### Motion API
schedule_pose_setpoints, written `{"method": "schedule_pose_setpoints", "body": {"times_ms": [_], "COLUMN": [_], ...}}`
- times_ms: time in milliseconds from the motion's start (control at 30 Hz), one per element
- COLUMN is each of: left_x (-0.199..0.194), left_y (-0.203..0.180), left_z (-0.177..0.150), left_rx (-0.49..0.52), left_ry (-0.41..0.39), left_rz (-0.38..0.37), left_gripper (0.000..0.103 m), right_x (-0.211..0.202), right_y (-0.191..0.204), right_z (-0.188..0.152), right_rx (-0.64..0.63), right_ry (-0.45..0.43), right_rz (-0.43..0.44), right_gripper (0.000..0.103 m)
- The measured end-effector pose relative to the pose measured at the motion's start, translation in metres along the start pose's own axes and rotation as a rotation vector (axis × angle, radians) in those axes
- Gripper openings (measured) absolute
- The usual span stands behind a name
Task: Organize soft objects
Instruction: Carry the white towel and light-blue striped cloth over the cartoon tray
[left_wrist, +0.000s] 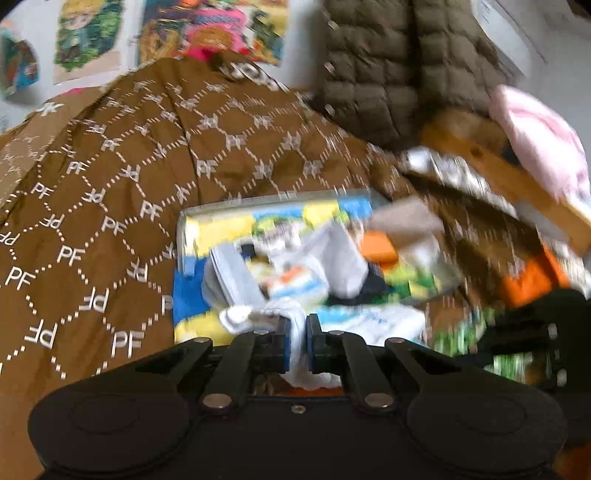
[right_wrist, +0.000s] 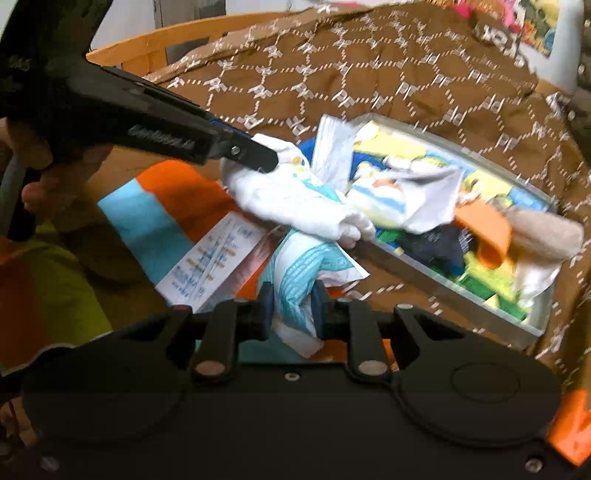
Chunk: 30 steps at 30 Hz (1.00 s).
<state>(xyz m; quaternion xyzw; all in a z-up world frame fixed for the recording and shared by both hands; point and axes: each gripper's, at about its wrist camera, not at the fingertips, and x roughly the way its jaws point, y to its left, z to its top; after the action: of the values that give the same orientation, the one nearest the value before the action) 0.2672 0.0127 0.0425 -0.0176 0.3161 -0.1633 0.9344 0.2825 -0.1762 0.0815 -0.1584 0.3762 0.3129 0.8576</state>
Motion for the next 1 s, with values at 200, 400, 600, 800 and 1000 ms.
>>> {"method": "schedule_pose_setpoints", "body": {"times_ms": [200, 400, 600, 800, 1000], "left_x": [0.001, 0.017, 0.04, 0.06, 0.078], "left_y": [-0.012, -0.012, -0.008, -0.011, -0.011], "left_z": [0.042, 0.067, 0.083, 0.086, 0.087], "left_rx": [0.002, -0.039, -0.102, -0.117, -0.118], "left_ry": [-0.204, -0.27, -0.276, -0.27, -0.259], "left_rz": [0.029, 0.043, 0.085, 0.152, 0.183], "left_gripper": [0.006, 0.006, 0.006, 0.006, 0.006], "right_x": [-0.017, -0.034, -0.036, -0.006, 0.01], "right_y": [-0.025, -0.057, -0.086, -0.111, -0.143], "right_z": [0.026, 0.048, 0.058, 0.067, 0.084], "right_rx": [-0.02, 0.004, 0.046, 0.112, 0.236], "right_ry": [-0.087, -0.161, -0.198, -0.216, -0.245], "right_rz": [-0.115, -0.202, -0.251, -0.312, -0.321], "right_gripper": [0.014, 0.014, 0.014, 0.014, 0.014]}}
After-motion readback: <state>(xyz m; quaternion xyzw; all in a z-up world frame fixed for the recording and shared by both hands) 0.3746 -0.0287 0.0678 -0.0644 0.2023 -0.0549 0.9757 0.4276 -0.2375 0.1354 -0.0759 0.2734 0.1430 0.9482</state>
